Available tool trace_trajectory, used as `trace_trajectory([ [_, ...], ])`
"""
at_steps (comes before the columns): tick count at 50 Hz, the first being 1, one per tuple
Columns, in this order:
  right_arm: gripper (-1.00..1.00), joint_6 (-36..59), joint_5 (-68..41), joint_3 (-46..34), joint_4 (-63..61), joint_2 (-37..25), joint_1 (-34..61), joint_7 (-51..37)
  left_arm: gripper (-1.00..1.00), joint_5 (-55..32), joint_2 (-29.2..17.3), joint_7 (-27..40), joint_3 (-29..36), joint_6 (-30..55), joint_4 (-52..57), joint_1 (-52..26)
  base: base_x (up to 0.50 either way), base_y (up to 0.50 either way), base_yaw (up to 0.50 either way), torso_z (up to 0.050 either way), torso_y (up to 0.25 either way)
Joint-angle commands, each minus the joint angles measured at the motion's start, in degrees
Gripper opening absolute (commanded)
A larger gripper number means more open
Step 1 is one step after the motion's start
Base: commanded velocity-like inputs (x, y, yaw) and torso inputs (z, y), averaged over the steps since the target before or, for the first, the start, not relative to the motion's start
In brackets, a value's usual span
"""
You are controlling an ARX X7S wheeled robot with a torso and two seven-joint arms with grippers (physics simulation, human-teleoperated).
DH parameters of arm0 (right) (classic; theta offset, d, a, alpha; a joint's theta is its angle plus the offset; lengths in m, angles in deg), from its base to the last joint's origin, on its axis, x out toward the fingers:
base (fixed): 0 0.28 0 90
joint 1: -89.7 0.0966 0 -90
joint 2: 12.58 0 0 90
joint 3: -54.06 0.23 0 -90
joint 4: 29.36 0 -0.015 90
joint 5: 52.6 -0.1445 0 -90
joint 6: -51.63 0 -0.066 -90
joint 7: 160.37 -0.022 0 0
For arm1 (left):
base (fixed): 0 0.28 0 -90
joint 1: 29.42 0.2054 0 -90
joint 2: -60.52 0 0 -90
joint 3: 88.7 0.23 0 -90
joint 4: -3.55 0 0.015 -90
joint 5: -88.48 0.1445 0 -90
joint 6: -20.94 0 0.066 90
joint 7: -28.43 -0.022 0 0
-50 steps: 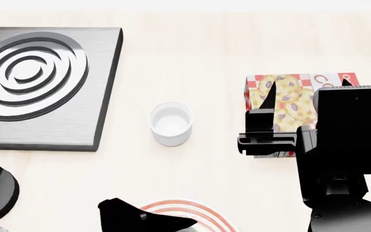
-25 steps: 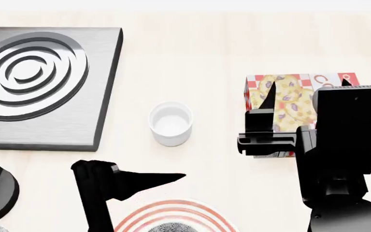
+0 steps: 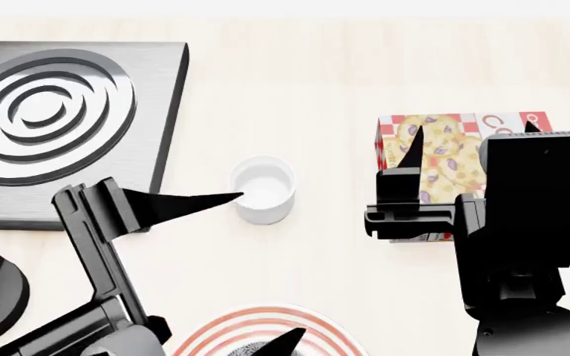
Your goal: Pick the akita bowl on the stove and place it on the plate.
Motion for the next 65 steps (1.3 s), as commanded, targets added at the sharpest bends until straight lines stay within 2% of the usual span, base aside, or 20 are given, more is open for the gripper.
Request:
trace_trajectory([
  [1,1.0,-0.75,0.81,1.08,0.74,0.89,0.07,0.94,1.0,-2.12,0.45,-0.39,-6.2,-1.49,-2.23,0.79,0.0,0.0,0.0,0.0,0.0],
  [28,1.0,-1.28,0.69,0.73,0.93,0.68,-0.13,0.69,1.0,-10.27,0.97,3.38,-19.59,-3.09,-6.61,2.79,0.0,0.0,0.0,0.0,0.0],
  [65,1.0,-1.24,0.12,0.5,0.83,0.34,-0.02,0.22,1.0,-15.39,0.13,7.63,-29.65,-5.54,-11.44,4.71,0.0,0.0,0.0,0.0,0.0],
])
